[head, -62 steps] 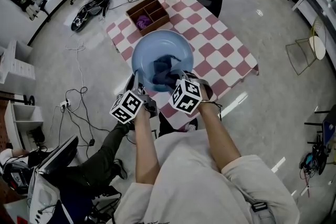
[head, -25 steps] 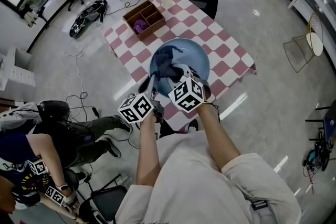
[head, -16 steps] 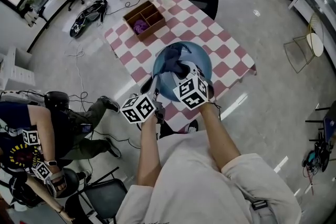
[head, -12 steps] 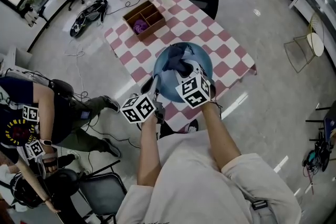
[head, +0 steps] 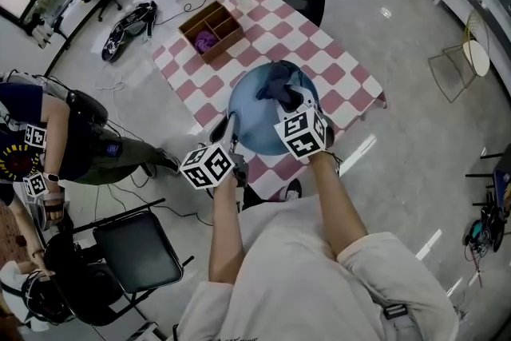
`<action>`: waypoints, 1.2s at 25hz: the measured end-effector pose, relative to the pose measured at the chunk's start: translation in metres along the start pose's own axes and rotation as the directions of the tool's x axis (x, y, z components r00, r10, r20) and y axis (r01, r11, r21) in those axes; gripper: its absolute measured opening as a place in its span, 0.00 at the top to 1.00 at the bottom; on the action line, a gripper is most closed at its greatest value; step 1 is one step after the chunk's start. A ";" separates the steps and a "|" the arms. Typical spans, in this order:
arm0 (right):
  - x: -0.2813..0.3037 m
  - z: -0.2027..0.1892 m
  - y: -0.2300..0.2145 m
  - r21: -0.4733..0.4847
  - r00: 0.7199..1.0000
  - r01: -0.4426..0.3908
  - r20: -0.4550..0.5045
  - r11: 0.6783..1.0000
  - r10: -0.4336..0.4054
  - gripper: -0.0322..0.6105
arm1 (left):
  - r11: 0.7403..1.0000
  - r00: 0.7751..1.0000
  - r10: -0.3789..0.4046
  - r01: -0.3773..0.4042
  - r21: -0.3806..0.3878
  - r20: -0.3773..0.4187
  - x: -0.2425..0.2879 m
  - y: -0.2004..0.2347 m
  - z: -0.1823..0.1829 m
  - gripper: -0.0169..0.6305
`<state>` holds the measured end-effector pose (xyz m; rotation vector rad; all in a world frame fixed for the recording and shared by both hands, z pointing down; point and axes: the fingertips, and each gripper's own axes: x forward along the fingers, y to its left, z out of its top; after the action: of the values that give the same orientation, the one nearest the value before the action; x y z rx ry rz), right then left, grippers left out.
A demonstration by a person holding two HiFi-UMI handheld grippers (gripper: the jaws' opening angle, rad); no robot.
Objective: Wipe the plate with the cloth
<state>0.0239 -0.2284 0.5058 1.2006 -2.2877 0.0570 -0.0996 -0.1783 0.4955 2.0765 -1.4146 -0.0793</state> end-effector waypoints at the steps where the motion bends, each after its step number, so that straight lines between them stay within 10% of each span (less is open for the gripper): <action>1: -0.001 -0.002 -0.002 0.002 1.000 0.005 -0.007 1.000 -0.005 0.77 | 1.000 1.000 0.007 -0.007 -0.003 0.005 -0.001 0.002 0.001 0.92; 30: 0.011 0.006 0.071 -0.185 0.985 -0.173 -0.062 0.968 0.164 0.77 | 0.981 0.977 0.137 -0.111 -0.158 0.163 -0.031 0.050 0.031 0.92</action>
<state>-0.0385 -0.1952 0.5208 0.8984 -2.2914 -0.0682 -0.1659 -0.1776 0.4879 1.8929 -1.5890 -0.3112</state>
